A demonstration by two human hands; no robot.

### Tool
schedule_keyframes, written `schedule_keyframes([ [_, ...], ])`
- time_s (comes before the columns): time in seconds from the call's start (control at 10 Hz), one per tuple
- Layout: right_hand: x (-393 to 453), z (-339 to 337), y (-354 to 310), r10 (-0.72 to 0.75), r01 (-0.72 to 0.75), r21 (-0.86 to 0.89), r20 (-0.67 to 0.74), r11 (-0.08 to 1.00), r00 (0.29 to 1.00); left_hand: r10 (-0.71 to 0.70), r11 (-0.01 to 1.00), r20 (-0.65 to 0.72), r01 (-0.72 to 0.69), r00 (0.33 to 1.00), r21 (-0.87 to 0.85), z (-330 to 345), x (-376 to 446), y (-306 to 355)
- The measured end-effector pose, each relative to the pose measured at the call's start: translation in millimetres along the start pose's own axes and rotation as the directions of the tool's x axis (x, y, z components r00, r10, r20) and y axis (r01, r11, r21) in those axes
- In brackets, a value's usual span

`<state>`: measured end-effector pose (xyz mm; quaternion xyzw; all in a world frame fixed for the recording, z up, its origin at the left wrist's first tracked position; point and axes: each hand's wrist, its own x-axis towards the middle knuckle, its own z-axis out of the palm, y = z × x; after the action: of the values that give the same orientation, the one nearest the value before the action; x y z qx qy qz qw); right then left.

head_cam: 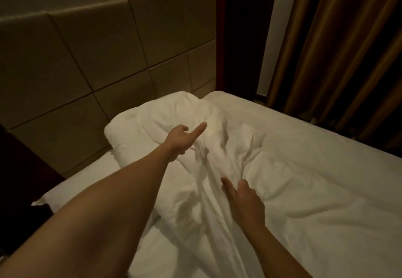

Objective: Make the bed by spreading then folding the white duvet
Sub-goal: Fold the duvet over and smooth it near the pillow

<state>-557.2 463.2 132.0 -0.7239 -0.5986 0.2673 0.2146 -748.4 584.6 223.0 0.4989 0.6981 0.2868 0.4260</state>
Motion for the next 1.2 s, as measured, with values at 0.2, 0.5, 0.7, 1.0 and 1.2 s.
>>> schedule_keyframes([
  [0.2,30.2,30.8,-2.1,0.009,-0.005,-0.083,0.047,0.997,0.999,-0.041,0.998,-0.059,0.038,0.997,-0.043,-2.4,64.5,-15.7],
  [0.5,123.9,83.6,-97.6,0.207,-0.193,0.109,-0.127,0.975,0.970,-0.262,0.909,0.368,0.356,0.892,-0.216,13.2,216.2,28.0],
  [0.7,172.9,121.0,-107.3,0.394,-0.383,0.093,-0.173,0.919,0.903,-0.361,0.916,0.544,0.398,0.757,0.054,48.3,271.5,43.2],
  [1.0,251.1,39.2,-89.2,0.304,-0.288,0.098,-0.362,0.953,0.881,-0.212,0.937,0.434,0.308,0.876,-0.164,85.7,310.8,112.2],
  [1.2,282.9,-47.6,-94.9,0.244,-0.232,0.088,-0.516,0.969,0.821,-0.051,0.882,0.131,0.106,0.990,-0.459,102.7,305.8,191.3],
])
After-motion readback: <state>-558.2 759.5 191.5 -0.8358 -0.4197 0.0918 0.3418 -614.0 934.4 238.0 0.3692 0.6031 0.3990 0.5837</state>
